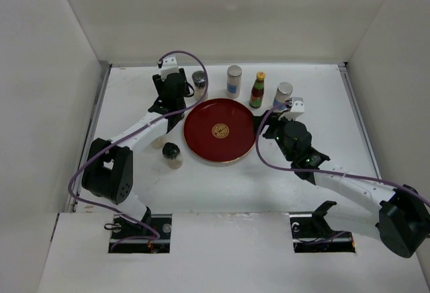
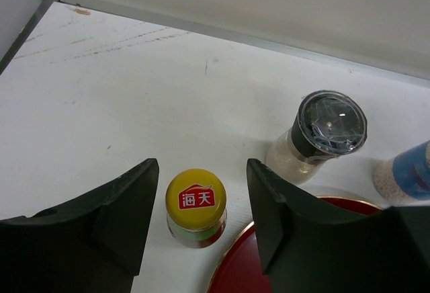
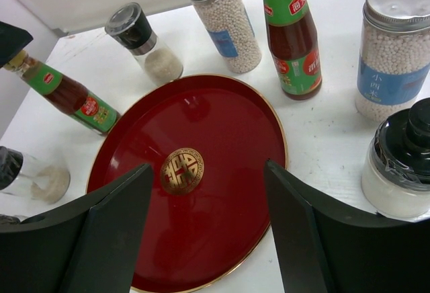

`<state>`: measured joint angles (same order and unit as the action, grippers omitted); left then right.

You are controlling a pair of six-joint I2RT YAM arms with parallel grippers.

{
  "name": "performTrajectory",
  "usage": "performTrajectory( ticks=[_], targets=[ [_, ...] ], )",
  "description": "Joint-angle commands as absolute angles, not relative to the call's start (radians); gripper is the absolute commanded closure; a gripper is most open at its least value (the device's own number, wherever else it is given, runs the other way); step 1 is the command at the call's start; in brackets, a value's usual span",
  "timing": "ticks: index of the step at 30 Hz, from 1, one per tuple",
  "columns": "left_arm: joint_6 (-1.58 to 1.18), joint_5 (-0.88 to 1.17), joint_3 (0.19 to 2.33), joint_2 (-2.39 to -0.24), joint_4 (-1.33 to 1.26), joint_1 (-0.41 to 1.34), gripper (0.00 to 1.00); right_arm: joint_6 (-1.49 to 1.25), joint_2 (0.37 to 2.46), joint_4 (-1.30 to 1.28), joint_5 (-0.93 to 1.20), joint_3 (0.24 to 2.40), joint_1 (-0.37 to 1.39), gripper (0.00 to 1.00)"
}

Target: Organize the condiment bottles

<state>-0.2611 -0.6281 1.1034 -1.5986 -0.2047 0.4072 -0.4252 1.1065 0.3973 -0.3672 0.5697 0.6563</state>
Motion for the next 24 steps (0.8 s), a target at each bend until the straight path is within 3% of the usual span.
performTrajectory(
  ticks=[1,7,11,15,24],
  targets=[
    [-0.245,-0.635,1.152,-1.606,-0.215,0.398,0.48,-0.423,1.092,0.451,-0.359,0.611,0.668,0.27],
    [-0.245,-0.634,1.154,-1.637,-0.212,0.397,0.51,-0.422,1.085,0.451,-0.359,0.607,0.668,0.27],
    [-0.244,-0.623,1.161,-1.638,-0.212,0.389,0.68,-0.417,1.088,0.443,-0.359,0.612,0.668,0.27],
    [-0.242,-0.621,1.164,-1.608,-0.21,0.387,0.79,-0.423,1.083,0.451,-0.359,0.606,0.668,0.27],
    [-0.204,-0.62,1.219,-1.485,-0.255,0.381,0.83,-0.42,1.108,0.451,-0.357,0.617,0.668,0.27]
  ],
)
